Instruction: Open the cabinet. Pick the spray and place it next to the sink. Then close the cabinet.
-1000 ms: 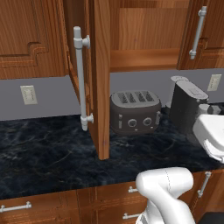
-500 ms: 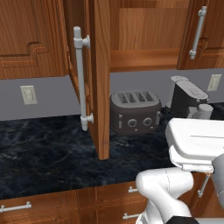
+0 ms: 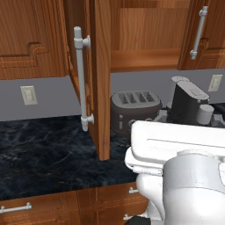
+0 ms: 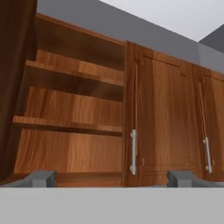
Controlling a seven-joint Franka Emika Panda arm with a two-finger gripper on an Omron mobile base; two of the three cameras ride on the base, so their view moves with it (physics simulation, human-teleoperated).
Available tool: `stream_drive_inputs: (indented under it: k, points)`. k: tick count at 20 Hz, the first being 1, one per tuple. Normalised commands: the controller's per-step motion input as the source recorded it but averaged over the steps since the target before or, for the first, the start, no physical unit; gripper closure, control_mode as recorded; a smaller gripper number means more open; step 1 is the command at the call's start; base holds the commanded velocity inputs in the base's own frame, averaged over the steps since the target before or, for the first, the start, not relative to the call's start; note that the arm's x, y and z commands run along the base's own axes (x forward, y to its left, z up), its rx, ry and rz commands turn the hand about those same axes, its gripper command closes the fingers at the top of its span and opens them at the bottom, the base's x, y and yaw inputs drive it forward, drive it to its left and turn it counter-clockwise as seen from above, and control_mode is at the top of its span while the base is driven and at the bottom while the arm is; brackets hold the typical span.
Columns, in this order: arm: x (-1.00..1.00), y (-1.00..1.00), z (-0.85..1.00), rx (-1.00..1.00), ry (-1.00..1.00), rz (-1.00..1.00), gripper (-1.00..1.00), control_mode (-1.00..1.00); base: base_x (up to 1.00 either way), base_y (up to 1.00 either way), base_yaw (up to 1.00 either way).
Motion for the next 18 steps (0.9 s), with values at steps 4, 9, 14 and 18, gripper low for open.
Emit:
stream_drive_inputs:
  k: [4,9,14,18]
  points:
    - [0.00,0.46,0.00,0.00,0.00,-0.11,-1.00,-1.00,0.00,0.00,0.00]
    - [0.00,0.50,0.00,0.00,0.00,-0.10,-1.00,-1.00,0.00,0.00,0.00]
    - [0.00,0.69,-0.04,-0.01,0.00,-0.10,-1.00,-1.00,0.00,0.00,0.00]
    - [0.00,0.66,-0.10,-0.03,0.00,-0.11,-1.00,-1.00,0.00,0.00,0.00]
